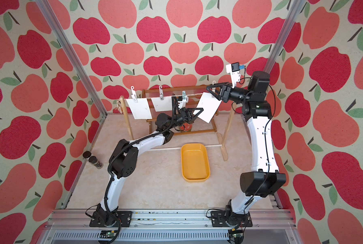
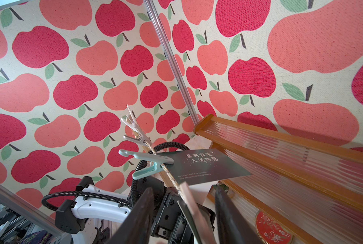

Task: Remove the postcards from the strings
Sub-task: Remove the clamp from the clothesline.

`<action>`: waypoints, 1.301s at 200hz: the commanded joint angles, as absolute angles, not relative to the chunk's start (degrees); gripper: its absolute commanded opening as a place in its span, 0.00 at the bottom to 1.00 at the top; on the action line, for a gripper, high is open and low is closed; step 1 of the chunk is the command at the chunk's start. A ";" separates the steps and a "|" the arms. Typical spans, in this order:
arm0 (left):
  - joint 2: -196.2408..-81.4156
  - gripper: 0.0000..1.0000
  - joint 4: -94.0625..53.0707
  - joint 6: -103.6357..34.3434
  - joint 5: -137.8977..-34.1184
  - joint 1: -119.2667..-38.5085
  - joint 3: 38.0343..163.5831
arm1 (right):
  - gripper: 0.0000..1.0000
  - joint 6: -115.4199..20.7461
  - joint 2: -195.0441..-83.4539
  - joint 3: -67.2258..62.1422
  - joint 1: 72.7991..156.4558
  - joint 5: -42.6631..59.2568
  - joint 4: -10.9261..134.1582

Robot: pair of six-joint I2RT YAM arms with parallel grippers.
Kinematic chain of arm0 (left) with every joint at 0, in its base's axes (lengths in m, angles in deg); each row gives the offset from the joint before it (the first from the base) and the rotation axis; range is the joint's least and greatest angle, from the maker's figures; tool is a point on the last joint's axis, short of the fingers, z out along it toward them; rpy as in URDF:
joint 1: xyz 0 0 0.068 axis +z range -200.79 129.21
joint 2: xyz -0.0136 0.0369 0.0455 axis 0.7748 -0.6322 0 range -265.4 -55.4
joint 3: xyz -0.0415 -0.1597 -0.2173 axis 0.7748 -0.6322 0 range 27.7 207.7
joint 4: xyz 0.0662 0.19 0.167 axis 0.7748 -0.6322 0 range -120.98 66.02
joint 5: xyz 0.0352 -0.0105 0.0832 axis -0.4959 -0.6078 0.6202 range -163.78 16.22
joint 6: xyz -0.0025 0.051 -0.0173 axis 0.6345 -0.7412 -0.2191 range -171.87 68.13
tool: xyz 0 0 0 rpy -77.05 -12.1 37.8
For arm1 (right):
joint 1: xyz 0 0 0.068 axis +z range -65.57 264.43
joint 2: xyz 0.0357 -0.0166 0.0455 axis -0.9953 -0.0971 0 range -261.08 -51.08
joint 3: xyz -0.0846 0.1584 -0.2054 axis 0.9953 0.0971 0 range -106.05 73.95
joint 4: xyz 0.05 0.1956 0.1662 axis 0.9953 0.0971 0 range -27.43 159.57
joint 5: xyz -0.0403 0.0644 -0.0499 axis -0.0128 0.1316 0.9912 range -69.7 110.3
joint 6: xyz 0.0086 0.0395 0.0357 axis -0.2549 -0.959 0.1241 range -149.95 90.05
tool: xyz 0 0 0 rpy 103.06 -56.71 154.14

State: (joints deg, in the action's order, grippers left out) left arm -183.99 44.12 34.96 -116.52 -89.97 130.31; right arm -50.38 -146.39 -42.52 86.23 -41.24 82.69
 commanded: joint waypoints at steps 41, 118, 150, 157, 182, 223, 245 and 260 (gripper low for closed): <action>-183.54 0.00 46.44 36.90 -117.98 -89.37 132.60 | 0.45 -42.91 -143.83 -44.26 85.82 -37.38 88.84; -184.20 0.00 45.10 37.43 -119.26 -89.56 133.24 | 0.36 -43.47 -143.97 -44.76 85.88 -38.06 87.98; -184.25 0.00 44.19 37.62 -119.73 -89.53 133.17 | 0.36 -43.56 -143.98 -45.01 85.92 -38.30 88.14; -184.32 0.00 44.06 37.77 -119.83 -89.50 133.17 | 0.35 -43.57 -143.92 -44.97 85.92 -38.35 88.14; -184.43 0.00 43.67 37.78 -119.83 -89.55 133.09 | 0.30 -44.09 -143.90 -44.88 85.94 -38.17 87.70; -184.51 0.00 42.84 37.73 -120.10 -89.68 133.28 | 0.29 -45.49 -144.10 -44.97 86.59 -38.16 86.75; -184.42 0.00 42.35 37.69 -120.27 -89.64 133.34 | 0.26 -45.34 -144.39 -45.30 87.32 -37.29 87.38; -184.28 0.00 41.65 37.35 -120.45 -89.72 133.26 | 0.25 -45.16 -144.57 -45.40 87.68 -37.14 87.69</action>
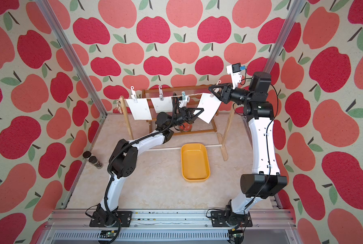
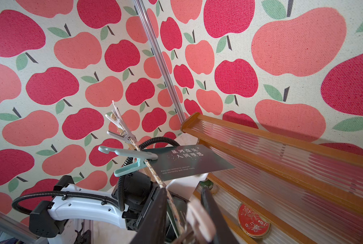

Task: Remove the postcards from the strings
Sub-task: Remove the clamp from the clothesline.

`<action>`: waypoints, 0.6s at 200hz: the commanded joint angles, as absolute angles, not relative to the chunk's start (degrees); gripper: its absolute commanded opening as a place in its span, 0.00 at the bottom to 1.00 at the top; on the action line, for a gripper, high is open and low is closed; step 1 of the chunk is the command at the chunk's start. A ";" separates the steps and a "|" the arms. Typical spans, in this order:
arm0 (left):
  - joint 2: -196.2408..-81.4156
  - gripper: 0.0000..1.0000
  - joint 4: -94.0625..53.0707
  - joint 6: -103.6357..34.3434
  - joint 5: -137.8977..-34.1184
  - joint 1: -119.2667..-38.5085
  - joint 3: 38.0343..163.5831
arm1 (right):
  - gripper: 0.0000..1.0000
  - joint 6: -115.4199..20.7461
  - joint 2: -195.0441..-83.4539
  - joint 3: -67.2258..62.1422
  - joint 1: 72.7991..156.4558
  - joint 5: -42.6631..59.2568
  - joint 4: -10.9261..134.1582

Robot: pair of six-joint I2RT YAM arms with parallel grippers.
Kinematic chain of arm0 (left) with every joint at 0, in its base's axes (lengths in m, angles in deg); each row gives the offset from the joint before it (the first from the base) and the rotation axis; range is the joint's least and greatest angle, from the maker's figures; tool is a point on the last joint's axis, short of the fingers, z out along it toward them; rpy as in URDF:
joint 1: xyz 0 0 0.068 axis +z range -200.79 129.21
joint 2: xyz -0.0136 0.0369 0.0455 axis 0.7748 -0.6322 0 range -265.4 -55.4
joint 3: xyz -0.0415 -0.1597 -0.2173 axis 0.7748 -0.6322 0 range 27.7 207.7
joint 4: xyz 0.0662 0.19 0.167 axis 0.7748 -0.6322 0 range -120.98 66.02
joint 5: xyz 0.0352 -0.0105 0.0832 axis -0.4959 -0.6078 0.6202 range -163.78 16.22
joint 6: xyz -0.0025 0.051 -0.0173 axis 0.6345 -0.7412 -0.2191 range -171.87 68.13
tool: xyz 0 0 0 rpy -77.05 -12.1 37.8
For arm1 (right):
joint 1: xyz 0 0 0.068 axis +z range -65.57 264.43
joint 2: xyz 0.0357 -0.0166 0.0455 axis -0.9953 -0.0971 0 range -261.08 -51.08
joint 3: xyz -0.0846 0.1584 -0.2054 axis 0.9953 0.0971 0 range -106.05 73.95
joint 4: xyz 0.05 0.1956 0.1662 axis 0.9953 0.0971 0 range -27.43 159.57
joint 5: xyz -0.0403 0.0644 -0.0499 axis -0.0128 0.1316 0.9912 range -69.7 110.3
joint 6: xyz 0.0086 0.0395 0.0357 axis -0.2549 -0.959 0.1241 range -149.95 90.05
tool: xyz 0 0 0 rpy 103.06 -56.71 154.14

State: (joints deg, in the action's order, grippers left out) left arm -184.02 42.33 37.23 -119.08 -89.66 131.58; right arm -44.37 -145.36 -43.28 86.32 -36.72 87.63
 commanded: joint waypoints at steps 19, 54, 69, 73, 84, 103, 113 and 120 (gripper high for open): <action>-184.25 0.00 41.41 37.26 -120.53 -89.86 133.25 | 0.25 -44.97 -144.74 -45.57 87.94 -37.11 87.99; -184.15 0.00 41.19 36.99 -120.45 -89.86 132.78 | 0.13 -44.61 -145.09 -46.95 87.98 -36.45 88.94; -183.98 0.00 40.68 36.66 -120.53 -89.94 132.48 | 0.16 -44.63 -144.88 -47.14 88.02 -35.85 89.02; -183.90 0.00 40.52 36.40 -120.61 -89.95 132.34 | 0.16 -44.70 -144.86 -47.14 87.94 -35.79 89.02; -183.51 0.00 39.94 35.81 -120.65 -89.99 131.57 | 0.16 -44.72 -144.62 -47.16 87.84 -35.69 88.93; -182.83 0.00 39.83 34.90 -120.50 -90.08 129.67 | 0.16 -44.75 -144.10 -46.85 87.46 -35.25 88.85; -182.60 0.00 40.43 34.79 -120.20 -90.12 128.69 | 0.16 -44.94 -143.85 -46.77 87.25 -35.12 88.85; -182.49 0.00 40.39 34.78 -120.19 -90.17 128.16 | 0.16 -45.27 -143.55 -46.24 87.07 -35.16 88.32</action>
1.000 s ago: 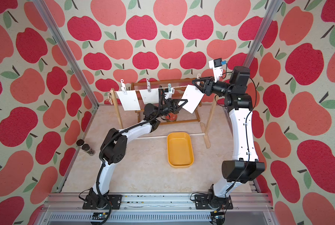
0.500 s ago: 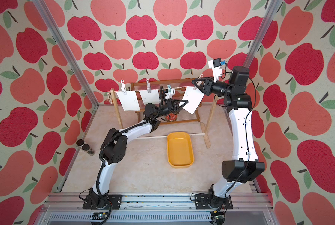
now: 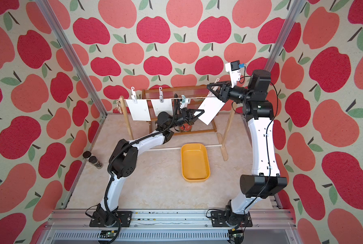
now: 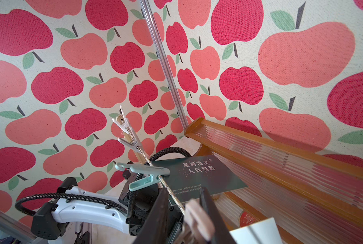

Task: Remove the postcards from the strings
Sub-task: Remove the clamp from the clothesline.

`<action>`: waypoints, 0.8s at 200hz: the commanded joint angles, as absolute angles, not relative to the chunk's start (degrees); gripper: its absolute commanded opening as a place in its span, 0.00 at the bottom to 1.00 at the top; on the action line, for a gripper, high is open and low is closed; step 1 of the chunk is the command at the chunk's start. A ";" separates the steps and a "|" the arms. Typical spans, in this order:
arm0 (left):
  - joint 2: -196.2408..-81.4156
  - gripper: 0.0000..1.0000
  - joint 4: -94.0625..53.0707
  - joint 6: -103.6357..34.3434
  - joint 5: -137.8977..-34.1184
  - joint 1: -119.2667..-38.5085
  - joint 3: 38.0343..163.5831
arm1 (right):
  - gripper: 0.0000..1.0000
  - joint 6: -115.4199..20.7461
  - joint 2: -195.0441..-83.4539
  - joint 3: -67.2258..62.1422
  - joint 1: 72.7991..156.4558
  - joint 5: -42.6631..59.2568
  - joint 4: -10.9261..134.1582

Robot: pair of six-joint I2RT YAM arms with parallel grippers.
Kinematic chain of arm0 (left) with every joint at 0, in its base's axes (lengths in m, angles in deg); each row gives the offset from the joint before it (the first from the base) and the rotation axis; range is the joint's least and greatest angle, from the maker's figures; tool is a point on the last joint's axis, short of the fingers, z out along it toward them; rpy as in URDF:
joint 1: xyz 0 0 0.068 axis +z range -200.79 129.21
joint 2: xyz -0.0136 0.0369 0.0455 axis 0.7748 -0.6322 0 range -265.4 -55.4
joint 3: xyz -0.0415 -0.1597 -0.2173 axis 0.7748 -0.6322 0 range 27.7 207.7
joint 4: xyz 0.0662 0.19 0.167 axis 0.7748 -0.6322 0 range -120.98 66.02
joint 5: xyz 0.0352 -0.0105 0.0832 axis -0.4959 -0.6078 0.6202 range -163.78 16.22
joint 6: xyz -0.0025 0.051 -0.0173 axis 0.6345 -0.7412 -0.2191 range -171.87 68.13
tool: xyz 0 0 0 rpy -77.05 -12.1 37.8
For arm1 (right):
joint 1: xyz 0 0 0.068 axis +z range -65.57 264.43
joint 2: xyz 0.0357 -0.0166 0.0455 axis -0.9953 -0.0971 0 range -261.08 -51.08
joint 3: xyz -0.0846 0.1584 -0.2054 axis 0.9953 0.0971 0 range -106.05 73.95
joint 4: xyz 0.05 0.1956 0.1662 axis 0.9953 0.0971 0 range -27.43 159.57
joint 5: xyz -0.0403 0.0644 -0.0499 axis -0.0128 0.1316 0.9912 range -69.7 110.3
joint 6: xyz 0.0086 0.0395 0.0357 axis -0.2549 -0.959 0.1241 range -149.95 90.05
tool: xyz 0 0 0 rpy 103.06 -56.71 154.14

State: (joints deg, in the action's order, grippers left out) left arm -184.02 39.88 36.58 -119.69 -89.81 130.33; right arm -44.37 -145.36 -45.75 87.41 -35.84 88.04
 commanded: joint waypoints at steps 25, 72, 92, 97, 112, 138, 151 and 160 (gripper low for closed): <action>-181.60 0.00 39.53 33.40 -120.32 -90.51 125.48 | 0.16 -45.79 -141.95 -44.66 86.73 -35.15 87.34; -180.12 0.00 38.78 31.00 -119.92 -91.28 120.20 | 0.16 -45.88 -137.87 -40.02 86.53 -34.53 85.49; -179.51 0.00 38.74 30.35 -119.92 -91.55 118.02 | 0.16 -46.25 -136.07 -37.48 86.53 -34.28 84.41; -179.18 0.00 38.42 29.98 -120.01 -91.48 117.40 | 0.16 -46.29 -135.62 -36.89 86.49 -34.26 84.28; -177.86 0.00 38.06 28.75 -119.71 -91.58 114.82 | 0.16 -46.27 -134.41 -35.70 86.53 -34.20 84.01; -175.54 0.00 38.79 27.36 -118.31 -91.73 109.19 | 0.16 -46.06 -132.17 -33.33 86.46 -33.89 84.09; -174.45 0.00 39.15 27.07 -117.66 -91.76 106.41 | 0.16 -46.17 -130.64 -31.18 86.51 -33.39 83.43; -173.61 0.00 39.45 26.65 -117.18 -91.75 104.33 | 0.16 -46.21 -129.54 -29.73 86.53 -33.14 83.22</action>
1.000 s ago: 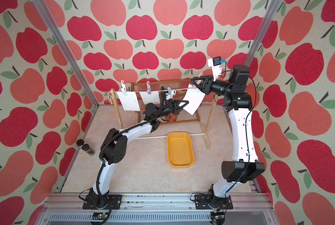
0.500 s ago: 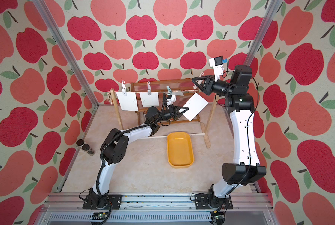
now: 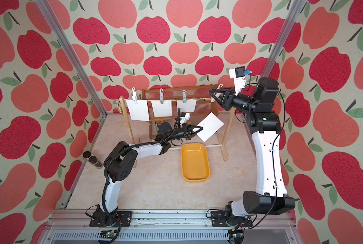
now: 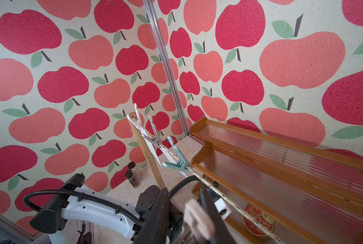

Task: Remove the postcards from the strings
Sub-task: Remove the clamp from the clothesline, then place the postcard at the center of the board.

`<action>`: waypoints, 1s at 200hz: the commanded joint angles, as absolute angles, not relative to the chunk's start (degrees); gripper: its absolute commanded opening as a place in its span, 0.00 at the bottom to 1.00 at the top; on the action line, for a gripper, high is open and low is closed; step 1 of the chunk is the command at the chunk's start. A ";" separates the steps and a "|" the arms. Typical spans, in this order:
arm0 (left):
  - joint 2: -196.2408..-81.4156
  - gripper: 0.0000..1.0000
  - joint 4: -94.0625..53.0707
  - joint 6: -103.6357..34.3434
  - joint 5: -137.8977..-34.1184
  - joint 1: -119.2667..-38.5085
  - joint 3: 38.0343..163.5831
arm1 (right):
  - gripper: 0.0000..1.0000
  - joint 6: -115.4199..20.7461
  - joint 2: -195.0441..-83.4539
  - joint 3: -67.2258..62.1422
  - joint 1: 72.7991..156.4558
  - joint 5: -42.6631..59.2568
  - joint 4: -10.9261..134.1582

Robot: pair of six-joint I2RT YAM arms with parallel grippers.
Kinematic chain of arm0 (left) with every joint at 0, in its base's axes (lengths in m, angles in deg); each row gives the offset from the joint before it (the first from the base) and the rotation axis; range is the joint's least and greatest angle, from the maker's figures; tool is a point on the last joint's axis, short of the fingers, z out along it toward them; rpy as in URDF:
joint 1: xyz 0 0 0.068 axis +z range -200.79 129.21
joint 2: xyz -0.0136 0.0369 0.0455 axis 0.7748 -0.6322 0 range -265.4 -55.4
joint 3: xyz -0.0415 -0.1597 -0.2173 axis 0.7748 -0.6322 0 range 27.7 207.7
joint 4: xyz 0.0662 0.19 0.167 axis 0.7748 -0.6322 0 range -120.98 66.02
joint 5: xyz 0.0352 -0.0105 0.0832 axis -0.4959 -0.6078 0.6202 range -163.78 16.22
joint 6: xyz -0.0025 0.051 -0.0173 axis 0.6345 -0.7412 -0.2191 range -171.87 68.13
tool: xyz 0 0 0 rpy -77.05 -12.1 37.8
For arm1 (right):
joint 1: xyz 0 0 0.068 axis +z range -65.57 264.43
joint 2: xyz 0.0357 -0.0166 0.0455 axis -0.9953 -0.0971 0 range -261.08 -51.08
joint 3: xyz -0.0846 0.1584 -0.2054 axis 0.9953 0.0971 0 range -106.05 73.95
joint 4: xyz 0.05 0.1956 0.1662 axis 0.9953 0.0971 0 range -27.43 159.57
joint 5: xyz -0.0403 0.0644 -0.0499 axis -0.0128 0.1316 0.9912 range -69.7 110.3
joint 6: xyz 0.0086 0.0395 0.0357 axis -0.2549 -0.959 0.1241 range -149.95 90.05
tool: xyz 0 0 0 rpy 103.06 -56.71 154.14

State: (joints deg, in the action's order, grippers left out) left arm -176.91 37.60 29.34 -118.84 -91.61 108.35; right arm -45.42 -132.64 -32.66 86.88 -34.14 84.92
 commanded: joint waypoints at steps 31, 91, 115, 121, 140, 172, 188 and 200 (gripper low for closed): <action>-170.80 0.00 40.42 25.01 -115.57 -91.91 97.75 | 0.17 -46.11 -126.13 -25.05 86.62 -32.64 83.00; -163.30 0.00 41.03 21.67 -112.38 -91.75 83.19 | 0.17 -45.16 -117.18 -13.60 87.79 -30.99 83.20; -157.69 0.00 38.60 18.54 -109.68 -91.74 76.14 | 0.17 -44.72 -112.31 -7.25 88.88 -28.90 83.06; -155.98 0.00 37.64 17.39 -108.94 -91.70 74.51 | 0.17 -44.59 -111.28 -5.95 89.14 -28.54 83.33; -150.40 0.00 34.13 14.44 -106.78 -91.57 68.79 | 0.17 -44.06 -108.60 -2.08 89.68 -27.26 84.03; -137.03 0.00 24.67 9.53 -101.84 -90.55 59.75 | 0.17 -43.84 -104.90 4.47 90.80 -26.18 84.76; -128.03 0.00 15.25 6.23 -98.75 -89.95 56.37 | 0.18 -44.01 -103.11 7.47 91.59 -25.37 84.59; -120.82 0.00 7.91 3.93 -95.98 -89.63 54.33 | 0.18 -44.01 -102.21 9.31 92.18 -25.45 84.43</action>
